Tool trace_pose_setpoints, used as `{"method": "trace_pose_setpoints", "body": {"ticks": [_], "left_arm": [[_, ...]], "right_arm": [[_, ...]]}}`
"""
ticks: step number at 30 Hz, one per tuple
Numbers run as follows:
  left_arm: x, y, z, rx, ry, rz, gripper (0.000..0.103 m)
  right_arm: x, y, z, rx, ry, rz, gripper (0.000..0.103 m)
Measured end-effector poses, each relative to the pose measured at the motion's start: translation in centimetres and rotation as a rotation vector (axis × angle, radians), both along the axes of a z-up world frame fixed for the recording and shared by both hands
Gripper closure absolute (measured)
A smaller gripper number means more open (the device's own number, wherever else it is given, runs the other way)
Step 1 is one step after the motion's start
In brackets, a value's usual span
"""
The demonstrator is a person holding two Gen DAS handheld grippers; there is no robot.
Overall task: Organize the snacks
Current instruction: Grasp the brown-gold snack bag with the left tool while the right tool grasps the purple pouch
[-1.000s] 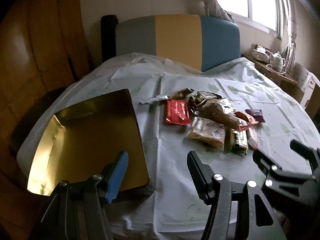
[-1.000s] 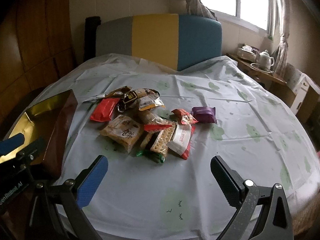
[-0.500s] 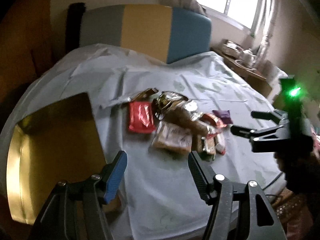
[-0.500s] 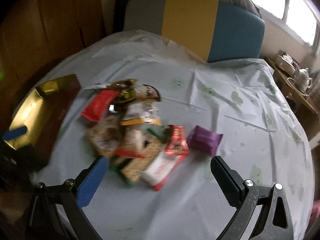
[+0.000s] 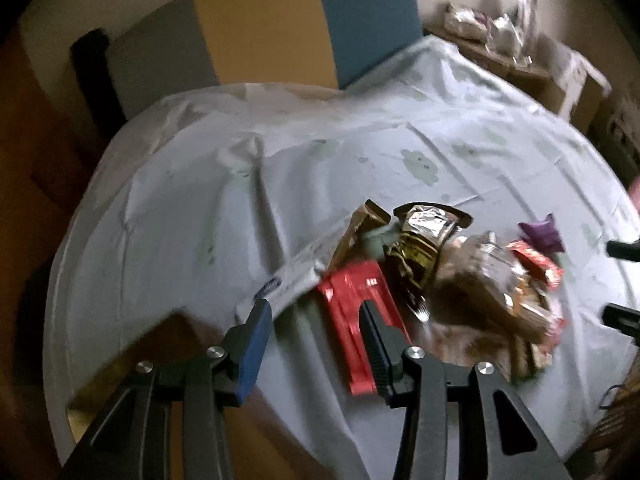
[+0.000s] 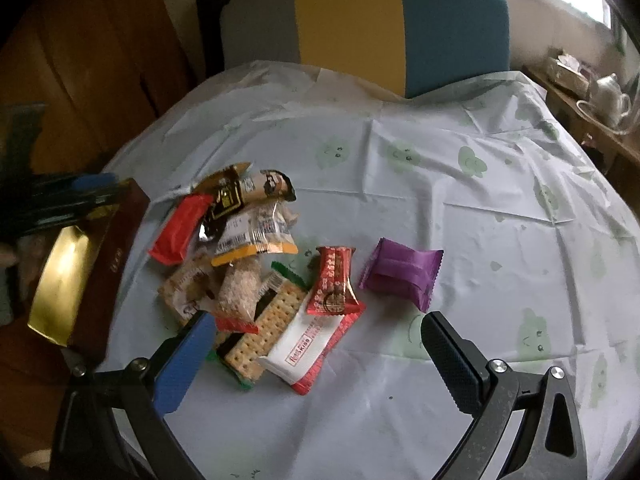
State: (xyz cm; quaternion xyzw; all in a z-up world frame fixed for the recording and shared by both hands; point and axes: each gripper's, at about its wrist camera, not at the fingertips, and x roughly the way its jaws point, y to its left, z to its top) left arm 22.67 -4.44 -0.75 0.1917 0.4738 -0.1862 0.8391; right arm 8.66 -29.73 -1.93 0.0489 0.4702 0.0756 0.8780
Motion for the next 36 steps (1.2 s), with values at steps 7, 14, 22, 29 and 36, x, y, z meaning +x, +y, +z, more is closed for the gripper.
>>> {"method": "trace_pose_setpoints", "body": {"ticks": [7,14,22,29,36], "left_arm": [[4.3,-3.7,-3.8,0.128,0.063,-0.086,0.057],[7.3,-4.6,-6.3,0.123,0.126,-0.103,0.056],[8.2,-4.8,-6.9,0.088,0.092,-0.111,0.071],[5.5,-1.5,-1.9,-0.091,0.022,0.010,0.085],[-1.0,0.4,3.9,-0.323,-0.010,0.025,0.086]], "right_arm": [[0.3,-0.8,0.2,0.038,0.001,-0.028,0.000],[0.5,-1.5,0.3,0.067,-0.003,-0.049,0.000],[0.7,-3.6,0.7,0.109,-0.028,-0.139,0.000],[0.2,-7.9,1.1,0.165,-0.062,-0.342,0.020],[-0.1,-11.2,-0.5,0.292,0.016,-0.466,0.028]]}}
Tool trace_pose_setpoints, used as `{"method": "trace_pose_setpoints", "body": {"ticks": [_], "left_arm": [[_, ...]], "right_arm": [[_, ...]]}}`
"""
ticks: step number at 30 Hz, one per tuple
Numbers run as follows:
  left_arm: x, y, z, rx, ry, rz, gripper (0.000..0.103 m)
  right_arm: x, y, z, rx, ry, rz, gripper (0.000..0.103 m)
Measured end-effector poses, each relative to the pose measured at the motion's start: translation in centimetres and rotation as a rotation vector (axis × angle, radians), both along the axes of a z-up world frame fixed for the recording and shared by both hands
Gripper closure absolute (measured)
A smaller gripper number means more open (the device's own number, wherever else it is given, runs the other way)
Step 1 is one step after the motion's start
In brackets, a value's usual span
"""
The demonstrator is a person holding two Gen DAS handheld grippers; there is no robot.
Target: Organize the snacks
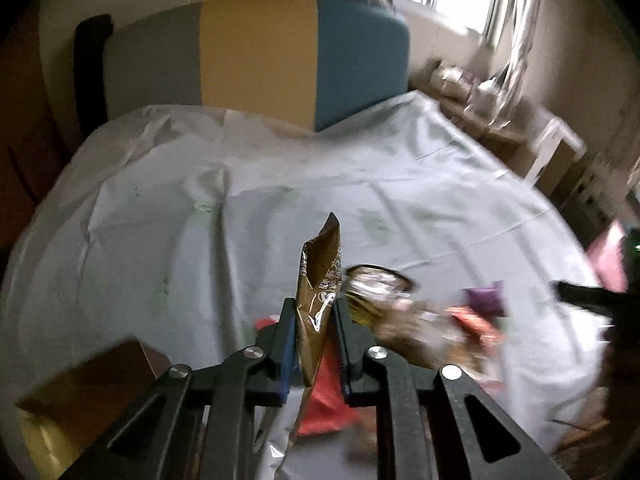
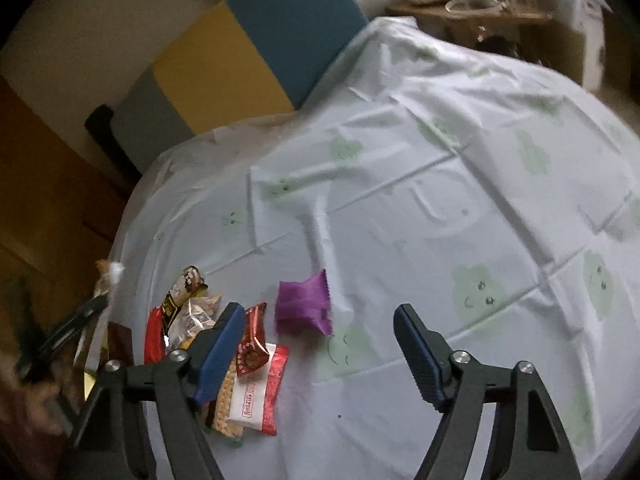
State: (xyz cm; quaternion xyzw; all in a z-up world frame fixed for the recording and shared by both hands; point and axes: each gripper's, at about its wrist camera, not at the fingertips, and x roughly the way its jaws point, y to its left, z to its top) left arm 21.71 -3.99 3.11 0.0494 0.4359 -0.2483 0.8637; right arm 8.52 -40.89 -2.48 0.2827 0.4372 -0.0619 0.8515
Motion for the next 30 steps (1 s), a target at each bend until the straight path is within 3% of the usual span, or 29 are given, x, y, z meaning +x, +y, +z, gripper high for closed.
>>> {"method": "trace_pose_setpoints", "body": {"ticks": [5,12,16,21,22,25,28,30], "left_arm": [[-6.5,-0.6,0.6,-0.103,0.025,-0.072,0.086],[-14.2,-1.8,-2.6,-0.173,0.158,-0.163,0.086],[-16.4,-1.9,-4.4,-0.174,0.211,-0.176,0.086],[-17.2,-1.4,-4.7,-0.185,0.210,-0.168,0.086],[-17.4,-1.2,-4.7,-0.187,0.206,-0.165,0.086],[-18.0,-0.4,-4.6,-0.203,0.189,-0.153,0.086],[-17.9,1.1,-3.6,-0.244,0.169,-0.124,0.086],[-17.5,2.6,-2.4,-0.281,0.149,-0.080,0.086]], "right_arm": [[0.1,-0.4,-1.0,0.029,0.042,-0.011,0.036],[1.0,1.7,-2.2,-0.027,0.108,0.079,0.037],[2.2,2.4,-3.3,0.043,0.153,0.091,0.038],[5.3,3.7,-4.1,-0.052,0.182,0.090,0.036],[6.2,3.9,-4.7,-0.081,0.205,0.090,0.032],[7.6,4.1,-6.5,-0.084,0.253,0.093,0.031],[7.8,5.3,-6.3,-0.212,0.241,0.134,0.062],[7.5,5.5,-6.1,-0.212,0.236,0.154,0.063]]}}
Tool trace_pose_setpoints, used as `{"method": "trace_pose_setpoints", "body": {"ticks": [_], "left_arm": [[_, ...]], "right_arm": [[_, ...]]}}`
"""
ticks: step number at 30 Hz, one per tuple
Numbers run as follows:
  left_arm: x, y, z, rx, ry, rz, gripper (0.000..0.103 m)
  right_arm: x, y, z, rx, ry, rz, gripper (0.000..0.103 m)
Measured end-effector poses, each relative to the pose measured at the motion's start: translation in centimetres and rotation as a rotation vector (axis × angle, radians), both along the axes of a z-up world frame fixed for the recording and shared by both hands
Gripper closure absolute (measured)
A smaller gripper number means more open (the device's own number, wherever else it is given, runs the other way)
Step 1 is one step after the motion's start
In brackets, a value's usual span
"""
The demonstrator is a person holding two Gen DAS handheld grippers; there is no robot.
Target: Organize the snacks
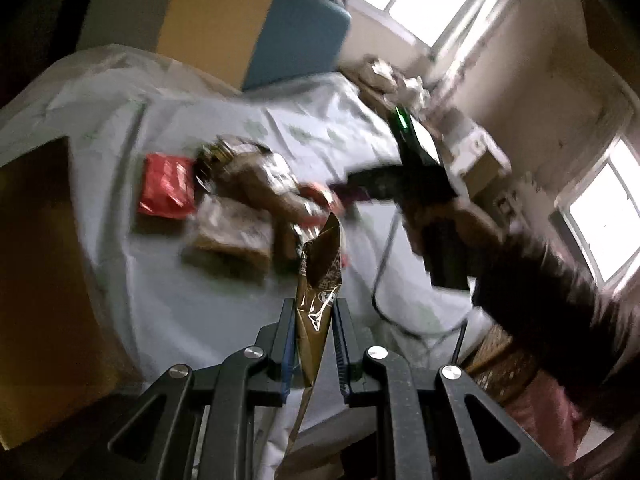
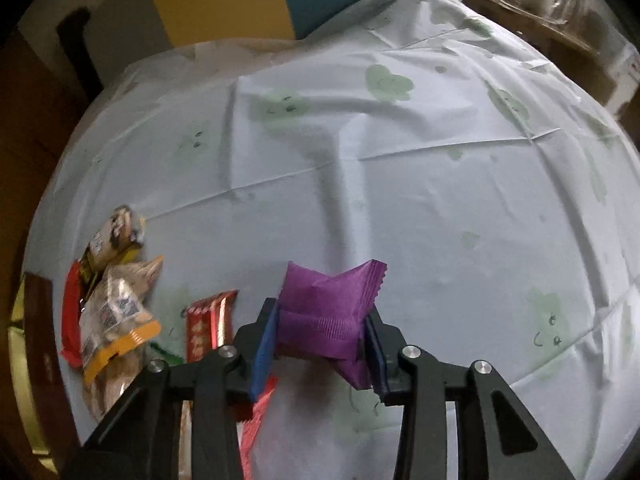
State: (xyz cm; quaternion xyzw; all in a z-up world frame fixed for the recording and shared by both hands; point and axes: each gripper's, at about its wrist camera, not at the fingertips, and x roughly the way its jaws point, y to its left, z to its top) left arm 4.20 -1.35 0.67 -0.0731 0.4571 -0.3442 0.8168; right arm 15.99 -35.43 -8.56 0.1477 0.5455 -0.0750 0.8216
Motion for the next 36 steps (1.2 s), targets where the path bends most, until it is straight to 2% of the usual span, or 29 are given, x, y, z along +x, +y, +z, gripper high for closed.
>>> {"method": "trace_pose_setpoints", "body": {"ticks": [3,6,8,11,17,20,23,24,28,33,36], "left_arm": [[1.3,3.1,1.6,-0.057,-0.014,0.103,0.086],[3.0,7.8,3.2,-0.104,-0.032,0.270,0.086],[4.1,10.5,3.6,-0.101,-0.027,0.377,0.086],[6.1,13.6,3.2,-0.078,-0.012,0.508,0.086],[10.9,16.1,-0.7,-0.110,0.145,0.628,0.086],[13.1,16.3,-3.0,-0.173,0.238,0.681,0.086],[14.7,16.2,-3.7,-0.185,0.251,0.686,0.079],[15.2,16.1,-3.8,-0.151,0.247,0.706,0.073],[15.3,15.3,-3.5,-0.080,0.241,0.707,0.071],[12.3,13.3,-2.2,0.125,0.115,0.640,0.071],[9.9,12.3,-1.9,0.209,0.061,0.604,0.070]], "right_arm": [[-0.9,-0.4,0.5,-0.030,-0.013,0.006,0.064],[-2.0,-1.5,0.1,-0.036,0.007,-0.005,0.063],[-2.4,-2.3,-0.1,0.003,-0.011,-0.018,0.063],[-2.4,-2.7,0.1,0.007,-0.012,-0.031,0.062],[-2.5,-2.0,0.0,-0.006,-0.015,-0.029,0.062],[-2.4,-1.9,0.1,-0.014,-0.011,-0.023,0.062],[-2.0,-1.5,0.0,-0.029,-0.010,-0.011,0.062],[-1.8,-1.4,0.0,-0.030,-0.010,-0.009,0.062],[-1.8,-1.4,0.1,-0.030,-0.011,-0.007,0.062],[-1.8,-1.1,0.2,-0.043,-0.014,0.001,0.062],[-1.9,-0.8,0.3,-0.054,-0.023,-0.004,0.062]]}}
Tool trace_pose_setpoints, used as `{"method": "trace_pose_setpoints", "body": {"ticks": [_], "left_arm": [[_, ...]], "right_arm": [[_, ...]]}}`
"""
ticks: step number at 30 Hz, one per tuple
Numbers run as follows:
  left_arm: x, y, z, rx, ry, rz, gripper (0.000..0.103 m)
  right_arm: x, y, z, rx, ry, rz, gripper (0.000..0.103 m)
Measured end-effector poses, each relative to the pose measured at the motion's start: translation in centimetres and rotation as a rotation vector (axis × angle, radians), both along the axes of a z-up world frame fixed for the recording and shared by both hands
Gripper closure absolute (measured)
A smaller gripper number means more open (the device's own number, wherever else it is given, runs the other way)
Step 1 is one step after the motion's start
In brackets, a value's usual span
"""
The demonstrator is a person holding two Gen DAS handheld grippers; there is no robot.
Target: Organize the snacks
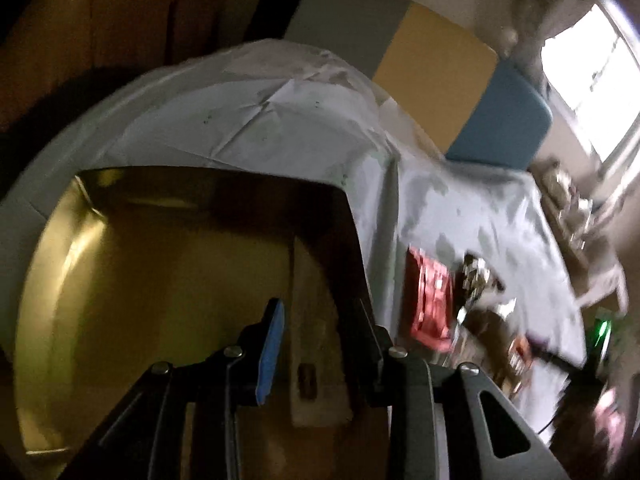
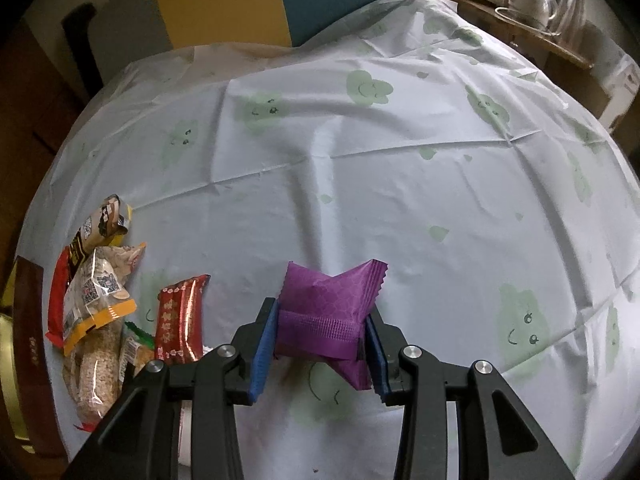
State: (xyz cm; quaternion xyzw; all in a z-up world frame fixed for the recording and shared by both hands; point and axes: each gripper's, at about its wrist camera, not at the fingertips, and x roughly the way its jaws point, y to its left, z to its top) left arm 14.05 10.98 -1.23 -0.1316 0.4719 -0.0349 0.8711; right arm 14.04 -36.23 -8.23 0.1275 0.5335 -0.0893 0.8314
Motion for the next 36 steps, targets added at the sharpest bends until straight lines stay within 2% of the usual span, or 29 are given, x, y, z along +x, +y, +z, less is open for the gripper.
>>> {"method": "trace_pose_setpoints", "body": {"ticks": [3,8,15,18,23,28,36], "left_arm": [[-1.9,-0.2,0.0,0.051,-0.006,-0.013,0.070],[-4.7,0.3,0.1,0.086,-0.017,0.006,0.069],[-6.9,1.4,0.3,0.133,-0.027,0.048,0.069],[-7.3,1.7,0.1,0.116,-0.025,0.057,0.067],[-7.6,1.9,0.1,0.107,-0.026,0.072,0.067],[-8.3,2.7,0.4,0.106,-0.043,0.089,0.067],[-9.3,5.9,0.7,0.087,-0.060,0.170,0.066]], "right_arm": [[-0.2,-0.2,0.8,-0.026,-0.030,-0.013,0.062],[-1.0,-0.7,2.7,-0.053,-0.094,-0.044,0.062],[-2.2,1.3,7.2,-0.097,-0.213,0.015,0.062],[-2.5,3.7,8.8,-0.054,-0.250,0.096,0.062],[-3.8,10.6,10.5,0.051,-0.287,0.327,0.062],[-4.7,18.9,10.6,0.131,-0.282,0.560,0.062],[-6.0,29.0,9.6,0.210,-0.252,0.792,0.062]]}}
